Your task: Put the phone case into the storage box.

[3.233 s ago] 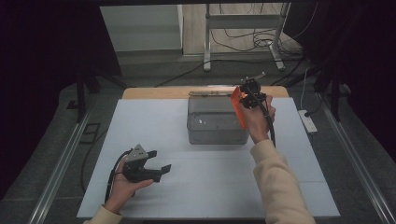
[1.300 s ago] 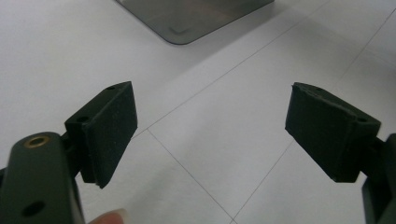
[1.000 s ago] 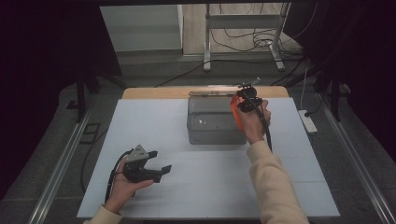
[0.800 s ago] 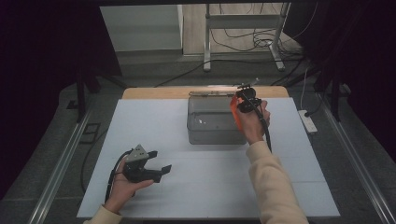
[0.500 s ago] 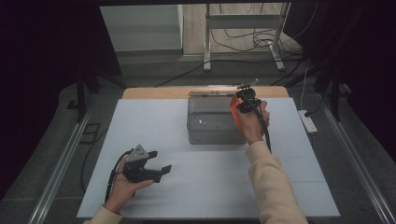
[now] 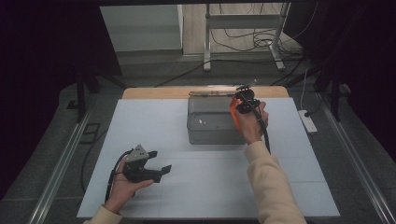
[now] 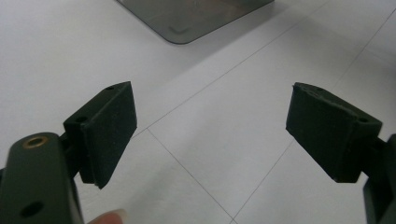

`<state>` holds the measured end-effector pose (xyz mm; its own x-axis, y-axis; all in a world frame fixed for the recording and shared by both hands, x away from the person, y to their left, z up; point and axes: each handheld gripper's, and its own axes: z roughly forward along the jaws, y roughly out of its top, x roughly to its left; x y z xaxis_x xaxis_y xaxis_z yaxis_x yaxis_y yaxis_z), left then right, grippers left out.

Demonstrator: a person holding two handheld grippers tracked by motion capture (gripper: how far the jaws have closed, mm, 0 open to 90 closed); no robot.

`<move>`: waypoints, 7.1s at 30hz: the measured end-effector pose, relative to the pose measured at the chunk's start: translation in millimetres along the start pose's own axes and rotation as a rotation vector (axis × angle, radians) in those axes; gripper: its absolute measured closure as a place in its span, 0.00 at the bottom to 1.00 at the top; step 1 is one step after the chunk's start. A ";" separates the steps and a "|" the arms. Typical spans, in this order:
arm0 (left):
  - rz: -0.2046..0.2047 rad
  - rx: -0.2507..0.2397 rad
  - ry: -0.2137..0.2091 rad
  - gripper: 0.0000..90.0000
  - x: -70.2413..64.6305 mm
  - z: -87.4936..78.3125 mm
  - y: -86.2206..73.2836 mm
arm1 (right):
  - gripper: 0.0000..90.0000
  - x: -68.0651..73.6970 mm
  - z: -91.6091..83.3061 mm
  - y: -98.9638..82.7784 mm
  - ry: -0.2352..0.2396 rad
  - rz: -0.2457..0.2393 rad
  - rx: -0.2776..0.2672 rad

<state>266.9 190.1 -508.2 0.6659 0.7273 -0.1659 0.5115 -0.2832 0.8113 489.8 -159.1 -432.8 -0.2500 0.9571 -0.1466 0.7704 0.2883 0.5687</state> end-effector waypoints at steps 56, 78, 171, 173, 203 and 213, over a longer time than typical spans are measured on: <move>0.003 0.002 0.000 0.18 -0.4 0.9 -0.3 | 0.88 6.4 17.5 -6.2 -0.062 -0.021 0.046; 0.009 0.008 -0.001 0.18 0.0 0.6 -0.4 | 0.87 7.4 18.5 -6.0 -0.072 -0.047 0.058; -0.004 0.007 0.014 0.18 -0.1 -1.7 -2.2 | 0.38 -5.8 -72.2 -30.2 0.269 -0.143 -0.254; -0.006 0.005 0.013 0.18 0.2 -1.3 -1.9 | 0.38 -6.0 -73.2 -33.3 0.284 -0.152 -0.262; -0.018 0.006 0.036 0.18 2.7 -1.7 -2.7 | 0.33 -26.0 -90.2 -96.8 0.459 -0.224 -0.434; -0.016 0.006 0.037 0.18 3.6 -1.5 -2.4 | 0.29 -40.6 -89.1 -118.6 0.479 -0.220 -0.442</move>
<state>267.2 194.3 -509.9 0.6371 0.7544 -0.1581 0.5256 -0.2751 0.8050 356.4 -234.8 -422.2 -0.6832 0.7300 0.0200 0.3860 0.3378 0.8585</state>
